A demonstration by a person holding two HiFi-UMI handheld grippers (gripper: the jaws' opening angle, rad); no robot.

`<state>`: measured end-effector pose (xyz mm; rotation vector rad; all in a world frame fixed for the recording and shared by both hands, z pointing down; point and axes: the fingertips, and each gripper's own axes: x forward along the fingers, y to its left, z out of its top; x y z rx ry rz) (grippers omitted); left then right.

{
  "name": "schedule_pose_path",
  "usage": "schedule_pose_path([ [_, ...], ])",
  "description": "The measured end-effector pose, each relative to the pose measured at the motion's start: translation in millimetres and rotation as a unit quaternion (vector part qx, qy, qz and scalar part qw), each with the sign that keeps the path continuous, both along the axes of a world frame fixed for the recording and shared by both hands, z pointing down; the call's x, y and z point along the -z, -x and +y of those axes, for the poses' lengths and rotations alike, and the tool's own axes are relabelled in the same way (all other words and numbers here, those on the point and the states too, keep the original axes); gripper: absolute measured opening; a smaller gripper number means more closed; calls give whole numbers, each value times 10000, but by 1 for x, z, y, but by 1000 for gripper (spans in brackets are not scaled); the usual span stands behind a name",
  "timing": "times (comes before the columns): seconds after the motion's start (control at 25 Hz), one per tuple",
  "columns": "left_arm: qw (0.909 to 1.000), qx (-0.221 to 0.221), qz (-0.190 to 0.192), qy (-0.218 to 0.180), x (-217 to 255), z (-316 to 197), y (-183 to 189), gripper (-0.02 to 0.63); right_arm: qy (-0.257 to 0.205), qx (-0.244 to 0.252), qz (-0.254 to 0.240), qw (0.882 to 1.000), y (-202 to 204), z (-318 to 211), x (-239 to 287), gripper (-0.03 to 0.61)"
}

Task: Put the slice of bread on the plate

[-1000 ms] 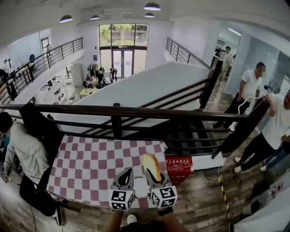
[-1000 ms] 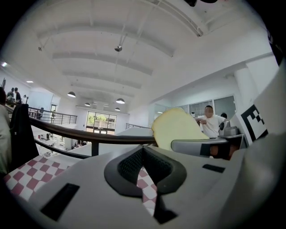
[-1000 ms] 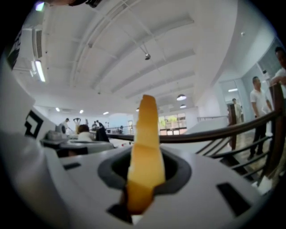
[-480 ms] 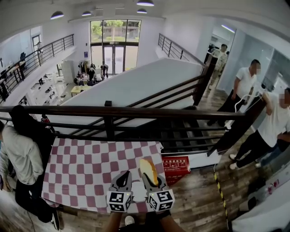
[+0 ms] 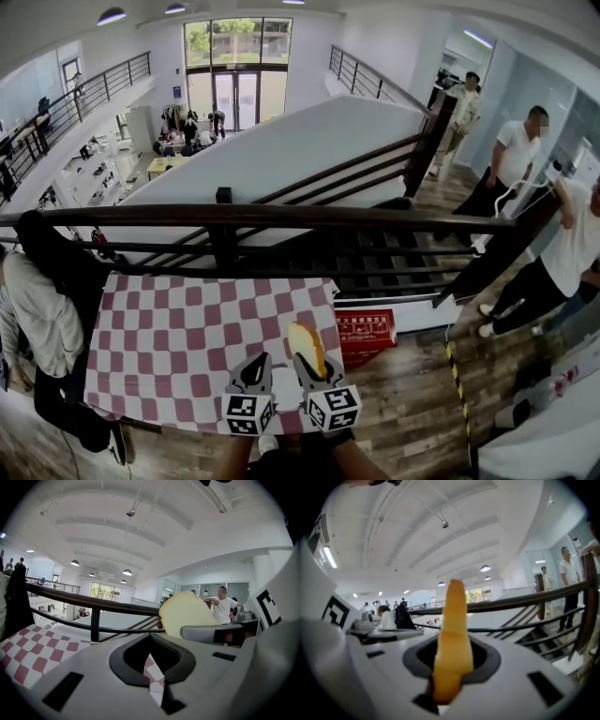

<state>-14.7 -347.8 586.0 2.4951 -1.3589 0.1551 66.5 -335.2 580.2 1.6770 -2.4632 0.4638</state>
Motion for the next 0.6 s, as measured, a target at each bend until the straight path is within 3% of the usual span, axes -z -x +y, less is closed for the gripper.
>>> schedule_pose_path([
  [0.36, 9977, 269, -9, 619, -53, 17, 22, 18, 714, 275, 16, 9971, 19, 21, -60, 103],
  [0.6, 9945, 441, -29, 955, -81, 31, 38, 18, 1397, 448, -97, 9891, 34, 37, -111, 103],
])
